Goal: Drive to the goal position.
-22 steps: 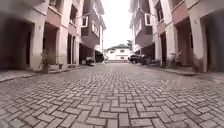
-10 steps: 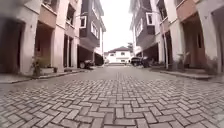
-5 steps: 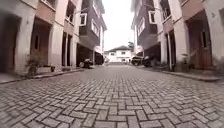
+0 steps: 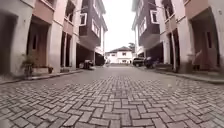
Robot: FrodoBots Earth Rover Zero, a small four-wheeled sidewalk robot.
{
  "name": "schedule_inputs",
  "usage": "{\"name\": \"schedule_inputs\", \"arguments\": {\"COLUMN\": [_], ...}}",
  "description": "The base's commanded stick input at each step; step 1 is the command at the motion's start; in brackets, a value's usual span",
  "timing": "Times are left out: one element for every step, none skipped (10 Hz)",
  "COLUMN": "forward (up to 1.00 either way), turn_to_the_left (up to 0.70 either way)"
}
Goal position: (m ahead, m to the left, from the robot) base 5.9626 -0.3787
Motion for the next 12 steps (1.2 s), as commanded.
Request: {"name": "schedule_inputs", "arguments": {"forward": [0.7, 0.7, 0.7, 0.7, 0.7, 0.7, 0.7, 0.7, 0.7, 0.7, 0.7, 0.7], "turn_to_the_left": [0.0, 0.0, 0.0, 0.0, 0.0, 0.0, 0.0, 0.0, 0.0, 0.0, 0.0, 0.0]}}
